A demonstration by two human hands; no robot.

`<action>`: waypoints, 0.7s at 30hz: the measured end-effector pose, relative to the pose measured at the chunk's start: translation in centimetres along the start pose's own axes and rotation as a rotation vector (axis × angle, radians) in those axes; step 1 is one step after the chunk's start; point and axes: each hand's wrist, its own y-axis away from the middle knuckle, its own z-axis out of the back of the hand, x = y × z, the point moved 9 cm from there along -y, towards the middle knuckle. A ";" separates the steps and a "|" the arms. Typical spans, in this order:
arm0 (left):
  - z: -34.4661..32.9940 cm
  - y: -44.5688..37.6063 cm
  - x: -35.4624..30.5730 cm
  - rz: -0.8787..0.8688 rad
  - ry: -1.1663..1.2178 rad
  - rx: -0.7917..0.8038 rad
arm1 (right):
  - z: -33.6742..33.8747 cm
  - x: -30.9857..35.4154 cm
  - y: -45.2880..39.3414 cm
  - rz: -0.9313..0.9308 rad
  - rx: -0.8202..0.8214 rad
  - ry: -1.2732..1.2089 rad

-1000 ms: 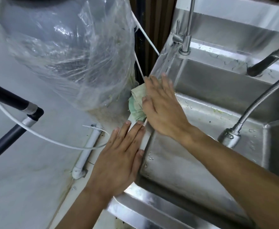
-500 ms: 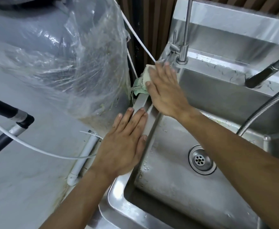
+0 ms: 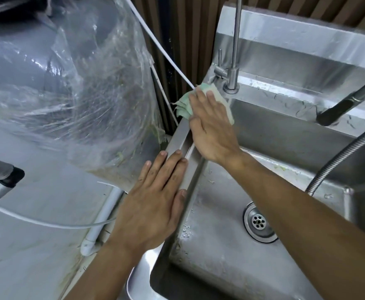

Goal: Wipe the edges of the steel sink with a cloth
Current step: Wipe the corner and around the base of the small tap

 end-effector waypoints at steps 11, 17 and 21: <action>-1.2 -6.1 -0.2 -0.002 -0.034 0.041 | 2.1 -2.3 -3.5 0.047 -0.006 0.101; -1.1 -6.2 -0.2 0.006 -0.048 0.055 | 1.6 -2.5 -2.9 0.032 0.093 0.118; -1.1 -6.4 -0.2 0.004 -0.039 0.061 | 2.3 -2.9 -5.1 0.066 0.058 0.196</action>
